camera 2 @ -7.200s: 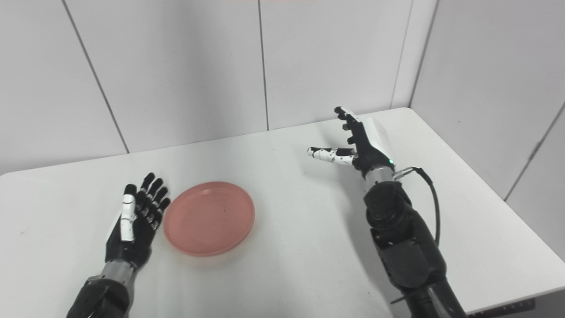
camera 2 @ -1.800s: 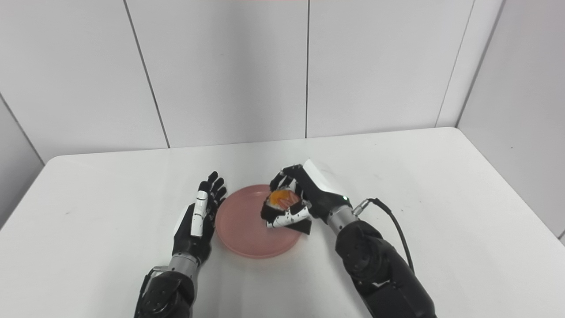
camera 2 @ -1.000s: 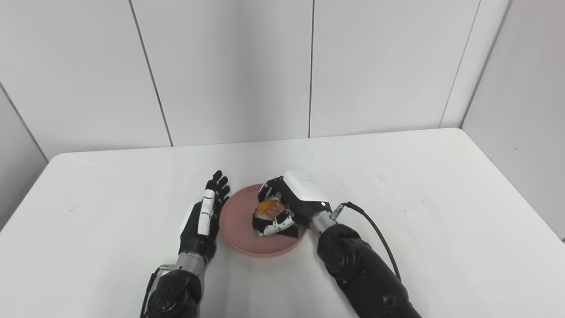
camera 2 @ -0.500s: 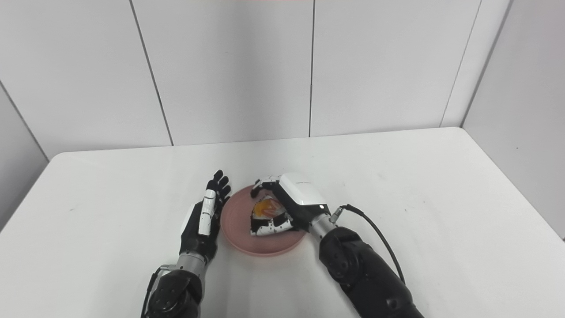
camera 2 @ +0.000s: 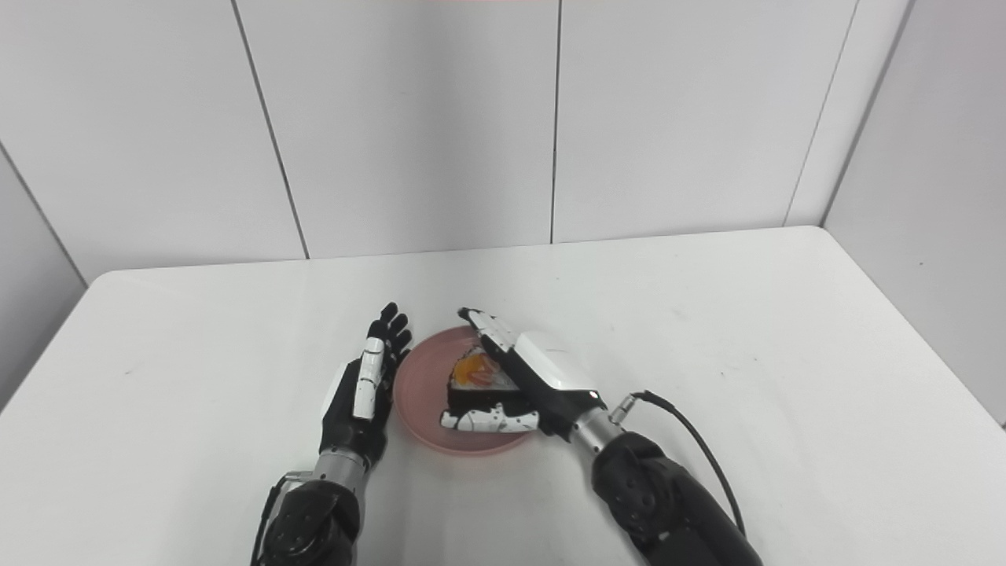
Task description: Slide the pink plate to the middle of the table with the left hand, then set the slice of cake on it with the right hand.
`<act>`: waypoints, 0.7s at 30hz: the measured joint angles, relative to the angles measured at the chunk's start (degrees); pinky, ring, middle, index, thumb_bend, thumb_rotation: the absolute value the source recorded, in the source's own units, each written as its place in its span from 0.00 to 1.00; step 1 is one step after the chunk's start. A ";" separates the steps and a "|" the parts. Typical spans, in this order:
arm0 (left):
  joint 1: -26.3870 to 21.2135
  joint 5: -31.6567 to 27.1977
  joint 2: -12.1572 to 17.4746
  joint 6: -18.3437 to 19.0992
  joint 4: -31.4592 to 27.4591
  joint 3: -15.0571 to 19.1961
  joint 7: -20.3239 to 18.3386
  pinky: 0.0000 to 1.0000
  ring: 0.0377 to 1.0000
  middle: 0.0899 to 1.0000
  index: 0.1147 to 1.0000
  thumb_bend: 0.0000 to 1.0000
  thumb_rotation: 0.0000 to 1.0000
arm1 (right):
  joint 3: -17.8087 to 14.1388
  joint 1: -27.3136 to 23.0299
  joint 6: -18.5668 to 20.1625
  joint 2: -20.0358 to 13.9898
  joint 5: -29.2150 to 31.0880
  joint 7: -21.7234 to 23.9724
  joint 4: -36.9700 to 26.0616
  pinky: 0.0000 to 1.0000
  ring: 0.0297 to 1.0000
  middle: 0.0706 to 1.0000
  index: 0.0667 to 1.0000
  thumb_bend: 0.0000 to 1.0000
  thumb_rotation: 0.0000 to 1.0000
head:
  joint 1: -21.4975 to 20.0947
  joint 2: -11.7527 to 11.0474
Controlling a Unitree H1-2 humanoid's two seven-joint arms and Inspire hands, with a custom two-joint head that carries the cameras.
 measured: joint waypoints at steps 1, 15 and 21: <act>0.03 -0.13 0.03 0.05 -0.06 0.06 -0.07 1.00 1.00 1.00 1.00 0.62 1.00 | -0.90 0.47 -0.14 0.19 0.74 -0.46 -0.35 0.91 1.00 1.00 1.00 0.68 0.85 | 0.00 0.00; 1.54 -0.70 2.09 1.91 -2.85 0.08 -1.10 1.00 1.00 1.00 1.00 0.61 1.00 | -12.56 3.66 2.47 7.91 15.68 -3.22 -5.86 0.97 1.00 1.00 1.00 0.63 0.98 | 0.79 1.41; 2.36 -0.71 2.73 2.83 -4.22 0.04 -1.24 1.00 1.00 1.00 1.00 0.61 1.00 | -14.52 3.73 2.55 9.99 21.07 -3.07 -4.42 1.00 1.00 1.00 1.00 0.60 0.97 | 1.49 1.85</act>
